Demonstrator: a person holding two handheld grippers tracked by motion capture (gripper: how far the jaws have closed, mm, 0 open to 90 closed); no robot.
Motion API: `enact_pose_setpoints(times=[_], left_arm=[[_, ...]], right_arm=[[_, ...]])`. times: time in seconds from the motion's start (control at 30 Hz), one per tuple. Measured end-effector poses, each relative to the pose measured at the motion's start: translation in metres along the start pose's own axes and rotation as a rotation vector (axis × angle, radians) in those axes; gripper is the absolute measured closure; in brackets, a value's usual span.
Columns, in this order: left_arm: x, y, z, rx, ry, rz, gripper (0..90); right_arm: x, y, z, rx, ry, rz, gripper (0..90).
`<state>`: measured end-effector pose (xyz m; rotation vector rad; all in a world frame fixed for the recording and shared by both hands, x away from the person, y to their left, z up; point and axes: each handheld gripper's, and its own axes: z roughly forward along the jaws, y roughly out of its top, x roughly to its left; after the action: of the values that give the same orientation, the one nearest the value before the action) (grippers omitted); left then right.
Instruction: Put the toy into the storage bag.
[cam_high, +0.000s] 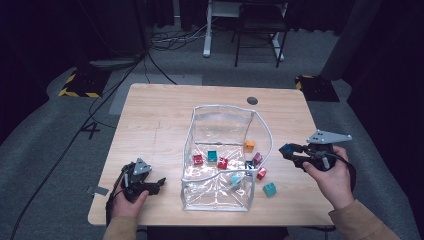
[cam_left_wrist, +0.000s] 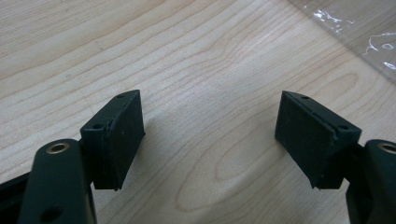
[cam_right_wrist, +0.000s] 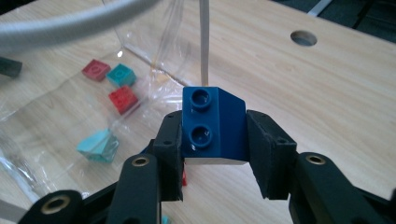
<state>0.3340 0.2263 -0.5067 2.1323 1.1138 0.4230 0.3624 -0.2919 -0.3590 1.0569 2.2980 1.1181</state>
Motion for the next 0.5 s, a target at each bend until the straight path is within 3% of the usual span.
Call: enact_pose_setpoints(times=[0.5], left_arm=[[0.0, 0.0, 0.0, 0.0, 0.0, 0.0, 24.1]], right_arm=[[0.005, 0.042, -0.015, -0.069, 0.017, -0.028, 59.2]])
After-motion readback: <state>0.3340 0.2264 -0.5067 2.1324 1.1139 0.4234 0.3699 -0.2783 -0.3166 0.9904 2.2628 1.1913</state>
